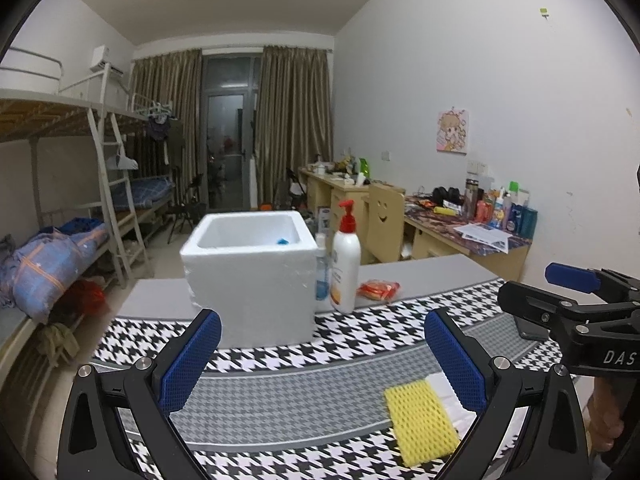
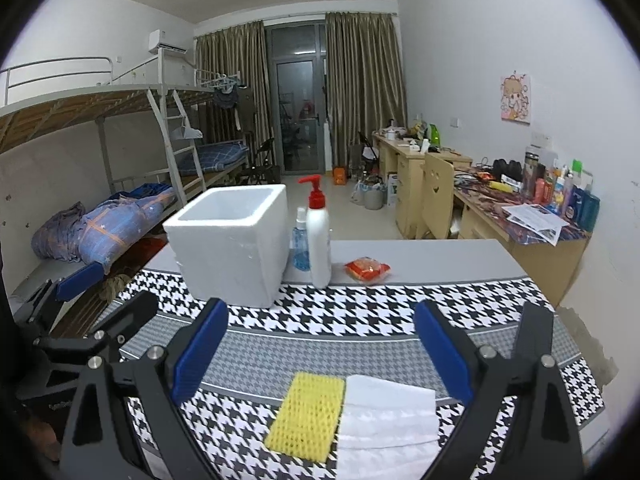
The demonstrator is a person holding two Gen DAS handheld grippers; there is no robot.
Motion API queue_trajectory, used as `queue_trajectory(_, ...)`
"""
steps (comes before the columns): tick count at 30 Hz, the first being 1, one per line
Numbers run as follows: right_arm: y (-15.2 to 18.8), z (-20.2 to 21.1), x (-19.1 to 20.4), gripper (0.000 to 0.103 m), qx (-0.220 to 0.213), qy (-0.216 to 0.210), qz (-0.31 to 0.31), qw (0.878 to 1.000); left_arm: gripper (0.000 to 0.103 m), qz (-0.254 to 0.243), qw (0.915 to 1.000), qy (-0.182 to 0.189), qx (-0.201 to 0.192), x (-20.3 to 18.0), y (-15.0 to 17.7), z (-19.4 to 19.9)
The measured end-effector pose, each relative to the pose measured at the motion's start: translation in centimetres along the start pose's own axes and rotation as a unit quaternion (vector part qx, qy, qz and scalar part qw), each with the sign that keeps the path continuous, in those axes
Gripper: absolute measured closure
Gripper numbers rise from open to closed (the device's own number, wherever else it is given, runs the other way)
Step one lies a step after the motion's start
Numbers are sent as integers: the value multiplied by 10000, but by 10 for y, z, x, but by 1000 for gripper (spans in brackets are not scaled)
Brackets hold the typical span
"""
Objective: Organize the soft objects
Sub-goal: 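Move both tools back toward the yellow net sleeve and white cloth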
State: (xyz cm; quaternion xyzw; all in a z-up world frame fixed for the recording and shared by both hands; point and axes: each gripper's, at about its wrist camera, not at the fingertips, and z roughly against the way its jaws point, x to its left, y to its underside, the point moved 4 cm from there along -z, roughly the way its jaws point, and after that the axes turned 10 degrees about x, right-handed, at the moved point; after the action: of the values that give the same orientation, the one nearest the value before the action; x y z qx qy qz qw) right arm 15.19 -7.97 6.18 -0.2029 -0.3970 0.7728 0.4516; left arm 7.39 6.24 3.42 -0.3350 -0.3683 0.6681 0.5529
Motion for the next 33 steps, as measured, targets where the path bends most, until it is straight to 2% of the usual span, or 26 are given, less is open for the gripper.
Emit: queue_trajectory(33, 52, -25, -47, 7, 535, 434, -393, 9969, 1, -91, 9951, 411, 890, -35, 48, -52)
